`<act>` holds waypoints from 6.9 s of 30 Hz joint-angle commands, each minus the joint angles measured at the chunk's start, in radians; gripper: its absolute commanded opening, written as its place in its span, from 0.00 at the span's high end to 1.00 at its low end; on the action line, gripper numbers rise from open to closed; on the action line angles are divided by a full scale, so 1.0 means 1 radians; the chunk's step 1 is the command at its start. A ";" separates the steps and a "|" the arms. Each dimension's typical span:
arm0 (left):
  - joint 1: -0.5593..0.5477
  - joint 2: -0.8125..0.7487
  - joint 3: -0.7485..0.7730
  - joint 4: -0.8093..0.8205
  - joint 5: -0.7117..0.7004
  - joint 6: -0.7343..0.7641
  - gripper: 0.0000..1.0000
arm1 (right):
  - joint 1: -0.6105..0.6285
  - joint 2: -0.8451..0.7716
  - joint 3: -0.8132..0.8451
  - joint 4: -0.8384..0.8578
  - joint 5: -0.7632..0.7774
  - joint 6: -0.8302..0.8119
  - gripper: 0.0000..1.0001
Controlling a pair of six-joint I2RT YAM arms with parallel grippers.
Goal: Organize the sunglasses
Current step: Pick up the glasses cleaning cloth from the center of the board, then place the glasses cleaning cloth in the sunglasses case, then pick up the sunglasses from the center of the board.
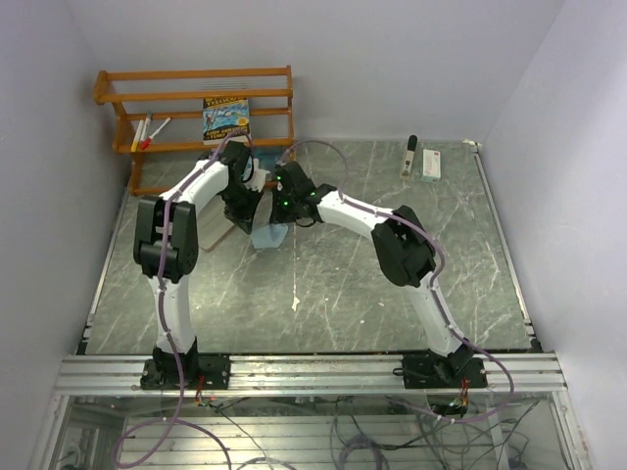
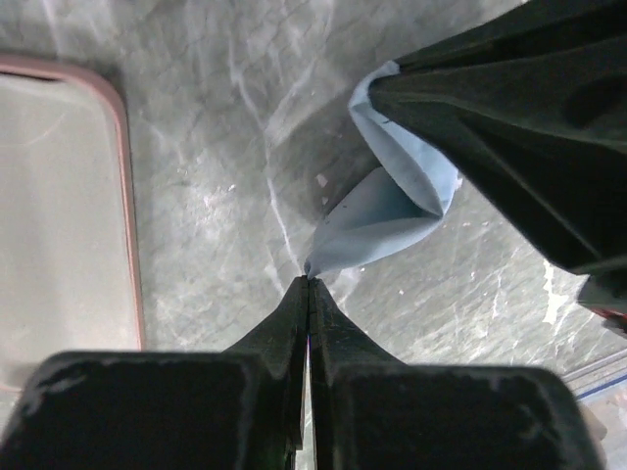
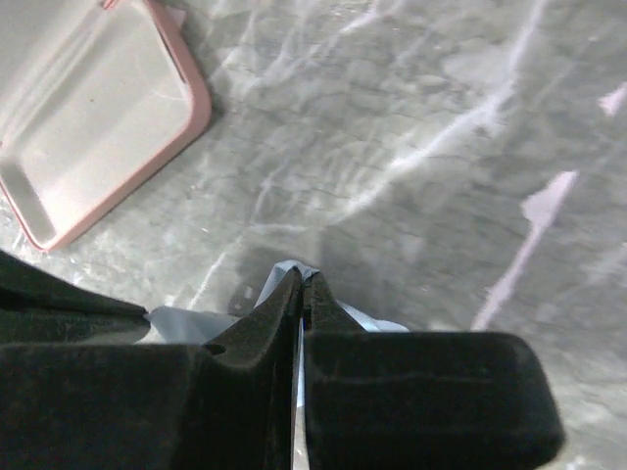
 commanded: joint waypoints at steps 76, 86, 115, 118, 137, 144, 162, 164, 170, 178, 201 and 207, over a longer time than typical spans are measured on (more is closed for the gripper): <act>0.340 -0.104 -0.100 0.059 -0.055 0.061 0.93 | 0.085 0.390 0.544 0.243 -0.105 0.001 1.00; 0.354 -0.077 -0.095 0.067 -0.053 0.057 0.93 | 0.084 0.403 0.552 0.258 -0.101 0.005 1.00; 0.365 -0.106 -0.117 0.086 -0.054 0.050 0.93 | 0.084 0.384 0.476 0.271 -0.094 -0.009 0.85; 0.365 -0.139 -0.143 0.111 -0.067 0.041 0.93 | 0.085 0.379 0.477 0.268 -0.110 -0.023 0.76; 0.363 -0.212 -0.283 0.170 -0.072 0.035 0.74 | 0.084 0.267 0.363 0.342 -0.093 -0.024 0.46; 0.364 -0.206 -0.300 0.198 -0.091 0.028 0.66 | 0.084 0.203 0.267 0.384 -0.070 -0.028 0.47; 0.356 -0.451 -0.256 0.166 -0.046 0.104 0.51 | -0.212 -0.339 -0.262 -0.022 0.153 0.056 0.68; 0.336 -0.483 -0.260 0.168 -0.041 0.113 0.50 | -0.300 -0.414 -0.349 -0.098 0.161 0.035 0.67; 0.252 -0.541 -0.295 0.143 -0.023 0.136 0.49 | -0.382 -0.459 -0.370 -0.279 0.251 -0.161 0.62; 0.251 -0.610 -0.346 0.047 0.023 0.201 0.49 | -0.486 -0.421 -0.334 -0.428 0.164 -0.328 0.59; 0.252 -0.714 -0.502 0.068 -0.060 0.213 0.46 | -0.588 -0.375 -0.444 -0.267 -0.080 -0.567 0.56; 0.252 -0.717 -0.492 0.064 -0.064 0.211 0.46 | -0.586 -0.342 -0.462 -0.257 -0.089 -0.577 0.56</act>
